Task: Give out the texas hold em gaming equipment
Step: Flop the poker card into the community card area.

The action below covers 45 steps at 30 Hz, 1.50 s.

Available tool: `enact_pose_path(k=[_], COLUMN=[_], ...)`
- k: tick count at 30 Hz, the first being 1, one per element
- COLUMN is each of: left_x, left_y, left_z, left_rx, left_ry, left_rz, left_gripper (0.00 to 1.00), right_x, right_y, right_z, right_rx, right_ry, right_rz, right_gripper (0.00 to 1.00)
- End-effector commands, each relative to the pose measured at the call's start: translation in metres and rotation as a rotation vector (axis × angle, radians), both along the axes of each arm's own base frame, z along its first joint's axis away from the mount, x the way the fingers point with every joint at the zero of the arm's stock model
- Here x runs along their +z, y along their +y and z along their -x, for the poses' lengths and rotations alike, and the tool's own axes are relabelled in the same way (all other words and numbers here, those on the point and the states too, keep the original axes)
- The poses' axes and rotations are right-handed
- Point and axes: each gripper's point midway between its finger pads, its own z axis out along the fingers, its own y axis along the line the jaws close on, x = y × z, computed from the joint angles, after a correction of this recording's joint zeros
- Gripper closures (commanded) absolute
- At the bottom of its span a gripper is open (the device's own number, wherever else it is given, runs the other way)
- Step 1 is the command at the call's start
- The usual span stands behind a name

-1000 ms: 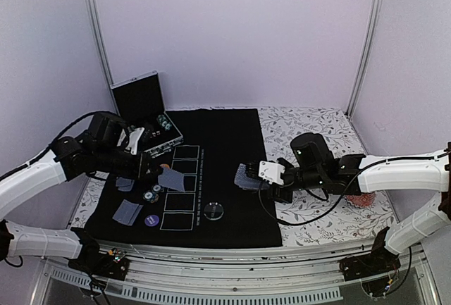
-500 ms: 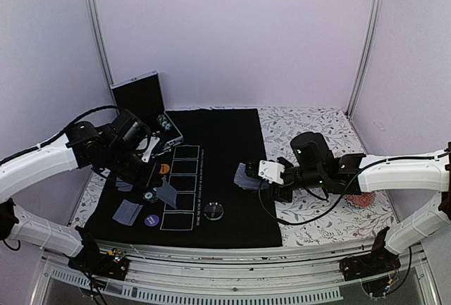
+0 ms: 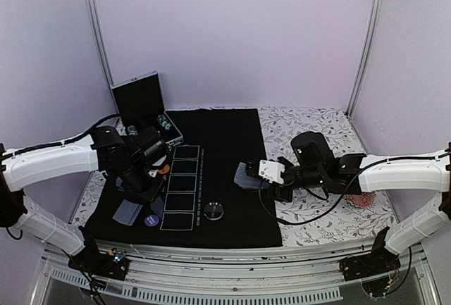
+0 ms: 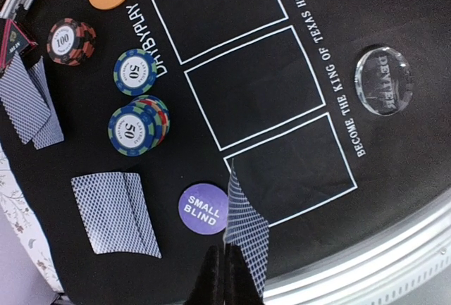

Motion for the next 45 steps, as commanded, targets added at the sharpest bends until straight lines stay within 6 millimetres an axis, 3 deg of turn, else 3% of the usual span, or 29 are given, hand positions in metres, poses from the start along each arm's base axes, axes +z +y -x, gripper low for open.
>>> enact_pose_path(k=[1, 11, 16, 23, 29, 45], left_x=[0.004, -0.019, -0.03, -0.057, -0.065, -0.071], left_y=[0.001, -0.001, -0.034, -0.043, -0.062, -0.08], left_z=[-0.005, 0.003, 0.014, 0.026, 0.034, 0.039], left_rx=[-0.003, -0.047, -0.131, -0.15, -0.16, -0.161], left_ry=[-0.042, -0.024, 0.016, 0.09, 0.125, 0.152], left_rz=[-0.076, -0.225, -0.152, -0.117, -0.013, 0.093], left_gripper=[1.0, 1.0, 1.0, 1.0, 1.0, 1.0], right_x=[0.02, 0.02, 0.018, 0.022, 0.019, 0.017], right_y=[0.002, 0.002, 0.002, 0.0, -0.002, -0.006], right_z=[-0.001, -0.002, -0.001, -0.001, 0.0, 0.002], right_rx=[0.0, -0.002, -0.004, -0.008, -0.011, -0.02], right_ry=[-0.028, -0.024, -0.016, -0.022, -0.02, -0.02], right_rz=[-0.054, -0.057, -0.061, -0.062, -0.06, -0.063], right_gripper=[0.5, 0.5, 0.5, 0.5, 0.5, 0.5])
